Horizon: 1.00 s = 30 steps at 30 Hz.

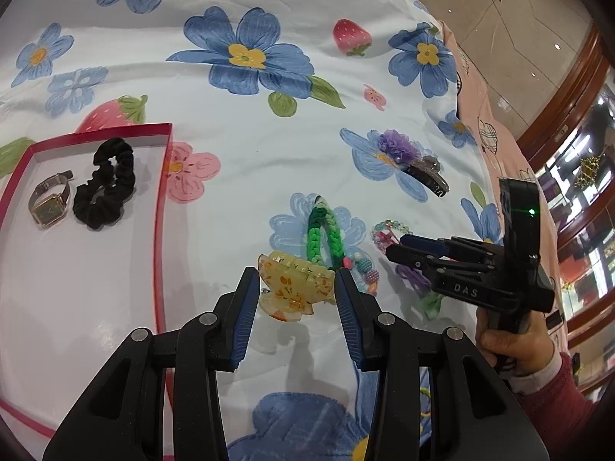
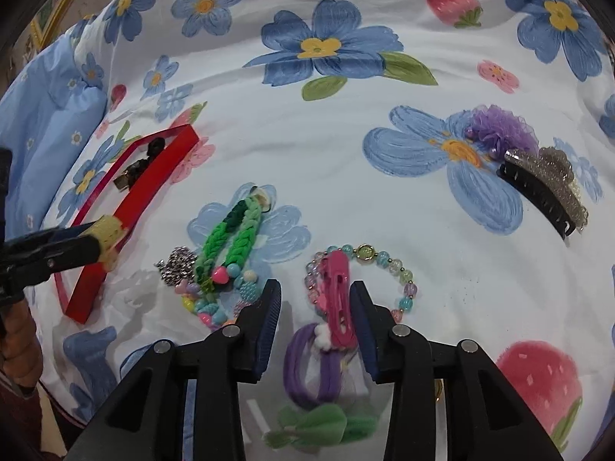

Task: Organize jewelry
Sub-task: 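Grasp the pink hair clip with the right tool while the left tool grasps the yellow claw clip, then carry the pink clip and yellow claw clip with both tools into the tray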

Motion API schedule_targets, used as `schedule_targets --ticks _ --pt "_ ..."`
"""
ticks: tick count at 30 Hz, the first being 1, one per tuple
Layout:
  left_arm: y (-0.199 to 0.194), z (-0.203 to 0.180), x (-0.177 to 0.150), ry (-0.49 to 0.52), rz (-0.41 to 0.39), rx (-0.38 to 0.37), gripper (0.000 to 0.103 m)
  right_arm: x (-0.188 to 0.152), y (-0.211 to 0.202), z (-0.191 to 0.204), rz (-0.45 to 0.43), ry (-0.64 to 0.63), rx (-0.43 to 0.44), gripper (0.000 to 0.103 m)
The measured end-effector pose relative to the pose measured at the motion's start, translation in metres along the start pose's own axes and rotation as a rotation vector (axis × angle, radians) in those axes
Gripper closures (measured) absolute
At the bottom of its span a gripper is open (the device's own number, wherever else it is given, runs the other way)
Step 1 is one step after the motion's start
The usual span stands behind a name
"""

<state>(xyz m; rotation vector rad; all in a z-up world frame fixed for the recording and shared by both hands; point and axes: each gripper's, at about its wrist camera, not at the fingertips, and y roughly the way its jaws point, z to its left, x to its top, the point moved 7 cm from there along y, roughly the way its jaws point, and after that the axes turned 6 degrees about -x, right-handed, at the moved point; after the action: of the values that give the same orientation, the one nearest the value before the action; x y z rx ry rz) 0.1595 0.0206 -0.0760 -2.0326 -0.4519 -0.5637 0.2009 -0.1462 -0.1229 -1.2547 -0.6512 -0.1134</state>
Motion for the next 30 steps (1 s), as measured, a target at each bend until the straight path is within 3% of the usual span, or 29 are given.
schedule_targets --ticks 2,4,6,14,30 --pt "-0.002 0.003 -0.001 -0.005 -0.001 0.000 0.064 -0.001 0.004 -0.005 0.011 0.027 0.016 0.069" --pt "-0.004 0.006 -0.001 -0.009 -0.004 0.002 0.064 -0.004 0.006 -0.011 0.025 0.052 0.023 0.087" --pt "-0.005 0.007 -0.001 -0.013 -0.006 0.003 0.064 -0.006 0.004 -0.015 0.020 0.084 0.042 0.089" --pt "-0.019 0.020 -0.004 -0.031 -0.034 0.031 0.064 0.000 -0.015 0.004 -0.032 0.097 0.074 0.089" --pt "-0.084 0.106 -0.012 -0.140 -0.132 0.178 0.064 0.035 -0.007 0.147 -0.059 -0.023 0.284 0.089"
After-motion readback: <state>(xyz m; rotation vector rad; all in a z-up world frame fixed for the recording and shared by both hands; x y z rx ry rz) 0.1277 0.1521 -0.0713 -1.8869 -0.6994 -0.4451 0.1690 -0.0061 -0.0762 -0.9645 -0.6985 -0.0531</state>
